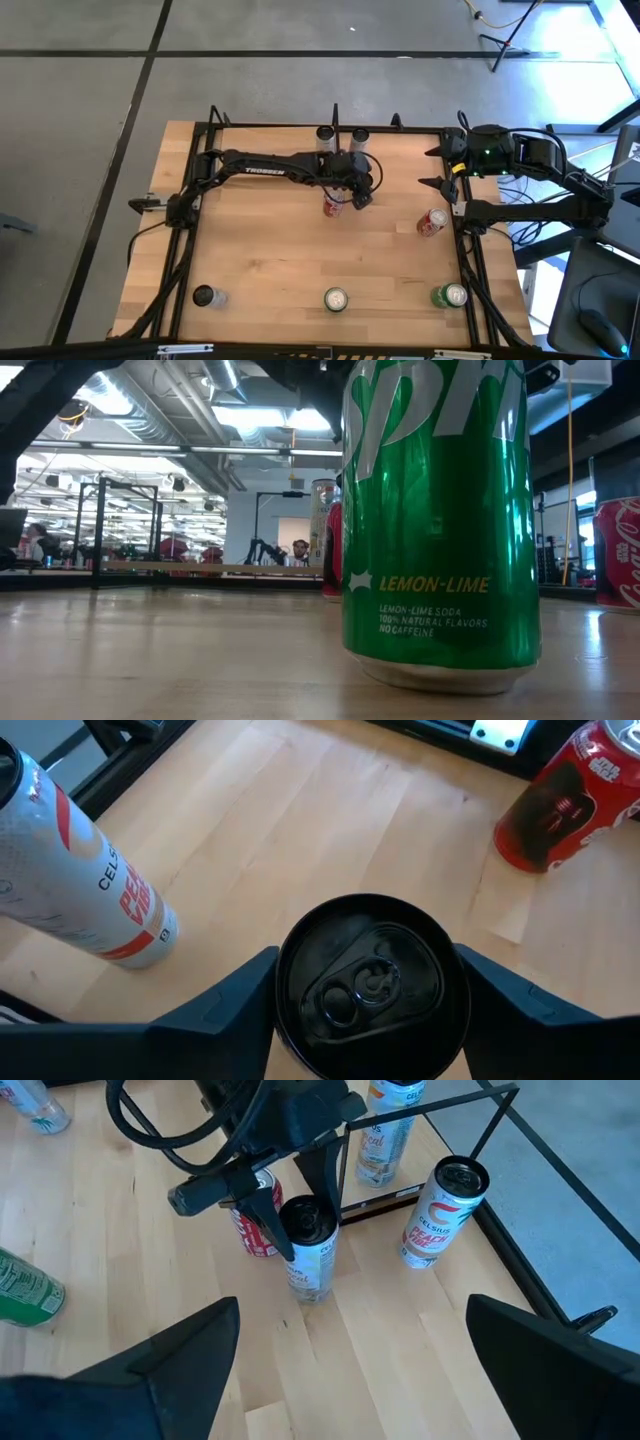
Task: Place canned beverage on shelf
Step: Put the top white yellow soda can on the shelf aligned with the other white yellow soda can
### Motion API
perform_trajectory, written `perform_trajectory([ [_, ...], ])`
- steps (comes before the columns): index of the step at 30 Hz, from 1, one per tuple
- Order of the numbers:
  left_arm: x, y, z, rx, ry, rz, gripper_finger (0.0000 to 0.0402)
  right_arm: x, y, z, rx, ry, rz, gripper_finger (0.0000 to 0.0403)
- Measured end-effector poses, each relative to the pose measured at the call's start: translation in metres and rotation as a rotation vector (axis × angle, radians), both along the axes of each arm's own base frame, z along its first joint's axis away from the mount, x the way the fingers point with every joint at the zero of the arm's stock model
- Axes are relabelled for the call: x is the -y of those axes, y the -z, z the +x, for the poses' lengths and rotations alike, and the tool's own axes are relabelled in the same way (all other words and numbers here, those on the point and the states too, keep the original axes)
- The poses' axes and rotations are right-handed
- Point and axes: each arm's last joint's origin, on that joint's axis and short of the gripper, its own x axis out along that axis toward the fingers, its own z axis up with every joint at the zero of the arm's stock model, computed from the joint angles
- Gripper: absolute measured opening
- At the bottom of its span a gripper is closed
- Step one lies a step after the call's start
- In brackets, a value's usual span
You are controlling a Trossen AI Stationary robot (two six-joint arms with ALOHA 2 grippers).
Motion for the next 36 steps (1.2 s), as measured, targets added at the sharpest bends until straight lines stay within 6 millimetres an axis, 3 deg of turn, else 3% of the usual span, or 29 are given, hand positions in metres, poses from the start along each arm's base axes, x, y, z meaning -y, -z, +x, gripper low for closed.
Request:
perform_trajectory([
  [3,0.001,-0.019,0.000,0.013,0.025,0.009,0.0220,0.000,0.000,0.000,0.001,0.000,0.000,0.0376],
  [8,0.003,-0.089,-0.015,0.112,0.042,0.058,0.0220,0.000,0.000,0.000,0.001,0.000,0.000,0.0376],
  [14,0.009,-0.149,-0.060,0.107,0.065,0.071,0.0220,0.000,0.000,0.000,0.002,0.001,0.002,0.0376],
  [17,0.012,-0.165,-0.090,0.054,0.058,0.050,0.0220,0.000,0.000,0.000,0.004,0.006,0.011,0.0376],
  [20,0.009,-0.161,-0.108,-0.027,0.038,0.039,0.0220,0.000,0.000,0.000,0.006,0.015,0.017,0.0376],
  [24,-0.007,-0.137,-0.116,-0.093,-0.003,0.042,0.0220,0.001,-0.001,0.001,0.023,0.021,0.009,0.0376],
  [36,-0.049,-0.068,-0.114,-0.092,0.060,0.049,0.0220,0.002,-0.003,0.003,0.057,0.103,0.060,0.0376],
])
